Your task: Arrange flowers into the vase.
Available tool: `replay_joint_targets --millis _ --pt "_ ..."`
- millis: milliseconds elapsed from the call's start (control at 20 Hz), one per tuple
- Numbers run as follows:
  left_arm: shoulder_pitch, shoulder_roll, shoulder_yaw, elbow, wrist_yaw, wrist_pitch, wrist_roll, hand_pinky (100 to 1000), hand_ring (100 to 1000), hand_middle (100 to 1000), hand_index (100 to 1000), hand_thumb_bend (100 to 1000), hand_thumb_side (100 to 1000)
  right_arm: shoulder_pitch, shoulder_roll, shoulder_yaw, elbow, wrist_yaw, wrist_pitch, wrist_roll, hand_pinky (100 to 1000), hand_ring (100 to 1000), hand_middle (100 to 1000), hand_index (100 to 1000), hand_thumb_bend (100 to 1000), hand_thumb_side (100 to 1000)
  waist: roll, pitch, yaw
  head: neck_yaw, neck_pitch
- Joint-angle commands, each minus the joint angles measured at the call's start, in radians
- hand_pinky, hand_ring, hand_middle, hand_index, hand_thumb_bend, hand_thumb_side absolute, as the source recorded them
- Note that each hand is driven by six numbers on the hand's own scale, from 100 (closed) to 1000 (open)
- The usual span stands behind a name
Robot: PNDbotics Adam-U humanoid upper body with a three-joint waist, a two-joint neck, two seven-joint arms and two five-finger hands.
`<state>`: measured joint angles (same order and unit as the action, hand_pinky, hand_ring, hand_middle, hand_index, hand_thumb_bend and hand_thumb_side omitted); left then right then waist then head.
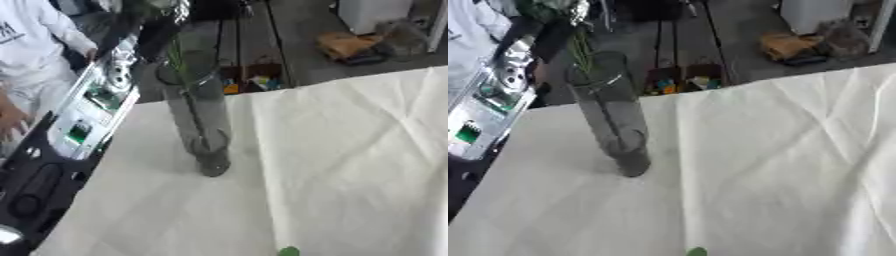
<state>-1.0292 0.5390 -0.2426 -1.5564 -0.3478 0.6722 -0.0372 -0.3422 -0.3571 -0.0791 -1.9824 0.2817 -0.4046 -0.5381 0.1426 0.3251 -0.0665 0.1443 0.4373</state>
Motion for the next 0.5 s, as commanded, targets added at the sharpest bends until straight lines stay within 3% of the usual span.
replay_joint_targets --millis 50,300,350,500 --pt "-0.013 0.04 0.012 -0.018 -0.04 -0.005 -0.059 777 959 943 925 196 1000 -0.008 -0.01 -0.004 -0.018 -0.005 0.002 -0.004 667 786 565 828 100 1000 -0.008 -0.024 0.002 -0.002 -0.006" --pt "-0.014 0.039 0.023 -0.023 -0.077 -0.006 -0.1 777 959 943 925 196 1000 -0.008 -0.01 -0.004 -0.018 -0.005 0.002 -0.005 667 786 565 828 100 1000 -0.008 -0.024 0.003 -0.002 -0.006" --pt "-0.013 0.039 0.023 -0.023 -0.08 -0.006 -0.104 849 1000 974 978 239 1000 -0.008 -0.01 -0.004 -0.018 -0.005 0.002 -0.005 668 787 565 829 100 1000 -0.008 -0.024 0.003 -0.002 -0.006" --pt "-0.008 0.055 -0.013 0.008 -0.068 -0.024 -0.136 876 1000 979 982 285 1000 -0.006 -0.011 -0.004 -0.018 -0.005 0.001 -0.004 668 787 565 829 100 1000 -0.008 -0.027 0.003 0.0 -0.001"
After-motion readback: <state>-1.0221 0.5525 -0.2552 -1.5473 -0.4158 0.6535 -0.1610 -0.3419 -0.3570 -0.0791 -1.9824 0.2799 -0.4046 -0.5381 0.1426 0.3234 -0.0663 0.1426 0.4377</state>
